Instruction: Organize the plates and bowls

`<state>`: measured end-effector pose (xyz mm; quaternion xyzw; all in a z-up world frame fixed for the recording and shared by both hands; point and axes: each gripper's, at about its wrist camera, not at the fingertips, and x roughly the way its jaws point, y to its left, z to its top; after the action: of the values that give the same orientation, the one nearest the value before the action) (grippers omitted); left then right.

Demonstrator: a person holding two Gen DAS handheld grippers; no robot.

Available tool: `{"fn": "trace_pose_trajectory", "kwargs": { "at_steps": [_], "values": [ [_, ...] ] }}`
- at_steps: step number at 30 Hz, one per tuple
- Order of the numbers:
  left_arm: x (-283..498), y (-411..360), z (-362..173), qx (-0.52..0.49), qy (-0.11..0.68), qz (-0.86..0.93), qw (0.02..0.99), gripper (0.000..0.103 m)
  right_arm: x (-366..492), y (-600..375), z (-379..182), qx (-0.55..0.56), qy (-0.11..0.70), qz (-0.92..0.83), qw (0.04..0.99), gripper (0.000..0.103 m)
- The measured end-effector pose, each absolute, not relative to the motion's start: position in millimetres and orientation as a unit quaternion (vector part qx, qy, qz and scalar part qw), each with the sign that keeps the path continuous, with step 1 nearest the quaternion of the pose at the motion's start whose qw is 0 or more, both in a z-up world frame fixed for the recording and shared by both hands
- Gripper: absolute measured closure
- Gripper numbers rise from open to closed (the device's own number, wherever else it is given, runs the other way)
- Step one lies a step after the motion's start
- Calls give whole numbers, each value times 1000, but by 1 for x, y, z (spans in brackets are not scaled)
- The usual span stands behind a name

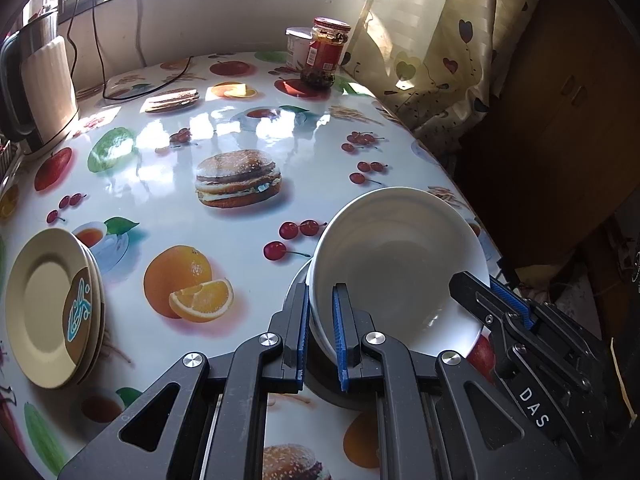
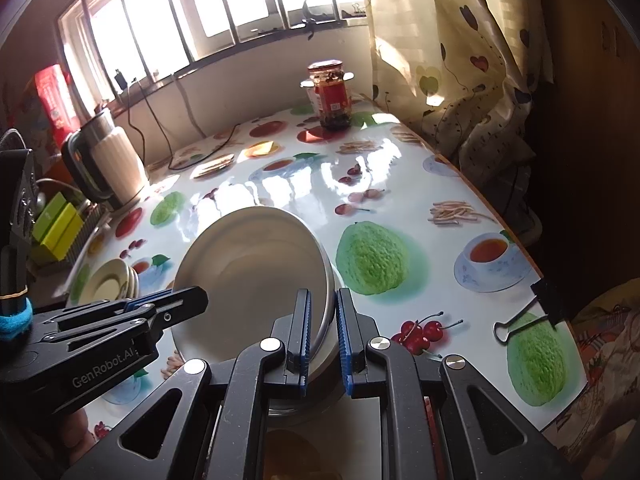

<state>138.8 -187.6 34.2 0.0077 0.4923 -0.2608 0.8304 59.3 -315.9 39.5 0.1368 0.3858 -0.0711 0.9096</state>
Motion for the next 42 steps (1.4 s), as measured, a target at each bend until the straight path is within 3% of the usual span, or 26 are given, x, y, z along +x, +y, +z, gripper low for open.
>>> {"fn": "trace_pose_trajectory", "kwargs": {
  "at_steps": [42],
  "values": [
    [140, -184, 28, 0, 495, -257, 830, 91, 64, -320, 34, 146, 392, -77, 905, 87]
  ]
}}
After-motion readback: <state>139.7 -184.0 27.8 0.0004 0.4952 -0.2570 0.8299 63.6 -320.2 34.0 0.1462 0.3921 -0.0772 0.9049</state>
